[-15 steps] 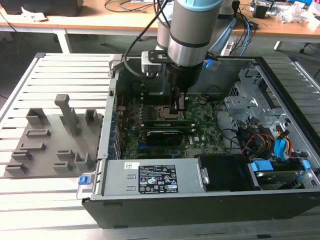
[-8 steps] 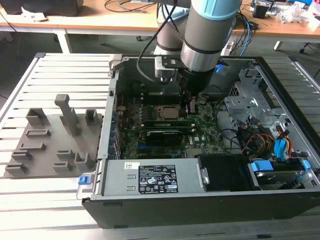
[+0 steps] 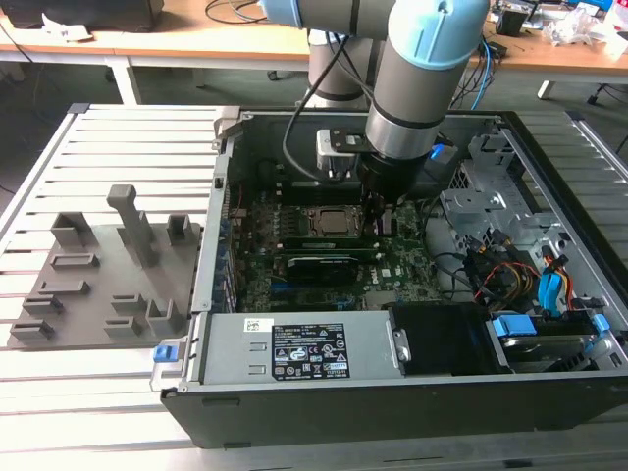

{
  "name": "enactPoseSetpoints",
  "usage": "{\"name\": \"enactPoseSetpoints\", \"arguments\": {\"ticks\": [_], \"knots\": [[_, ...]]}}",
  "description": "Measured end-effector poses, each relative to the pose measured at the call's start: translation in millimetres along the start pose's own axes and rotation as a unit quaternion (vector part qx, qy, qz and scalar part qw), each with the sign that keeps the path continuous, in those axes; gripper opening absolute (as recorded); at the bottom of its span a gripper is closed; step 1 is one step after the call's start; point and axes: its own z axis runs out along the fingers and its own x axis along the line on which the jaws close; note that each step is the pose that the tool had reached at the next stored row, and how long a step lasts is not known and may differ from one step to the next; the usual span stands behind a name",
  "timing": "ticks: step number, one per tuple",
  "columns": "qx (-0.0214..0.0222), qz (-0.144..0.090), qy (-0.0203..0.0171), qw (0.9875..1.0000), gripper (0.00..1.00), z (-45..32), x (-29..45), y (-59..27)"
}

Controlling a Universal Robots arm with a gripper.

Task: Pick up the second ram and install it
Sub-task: 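Press down the second ram until it locks into place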

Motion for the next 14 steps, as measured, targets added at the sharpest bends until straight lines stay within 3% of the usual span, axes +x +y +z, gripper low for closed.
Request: {"name": "enactPoseSetpoints", "arguments": {"ticks": [4, 8, 13, 14], "knots": [[0.001, 0.0, -0.0002, 1.0, 0.11, -5.3, -0.4, 1.8], [0.0033, 0.0, -0.0001, 1.0, 0.11, -4.7, -0.2, 25.2], [0.0048, 0.0, -0.0001, 1.0, 0.11, -4.0, -0.1, 47.3], [0.0056, 0.0, -0.0001, 1.0, 0.11, -3.7, 0.0, 55.7]]}}
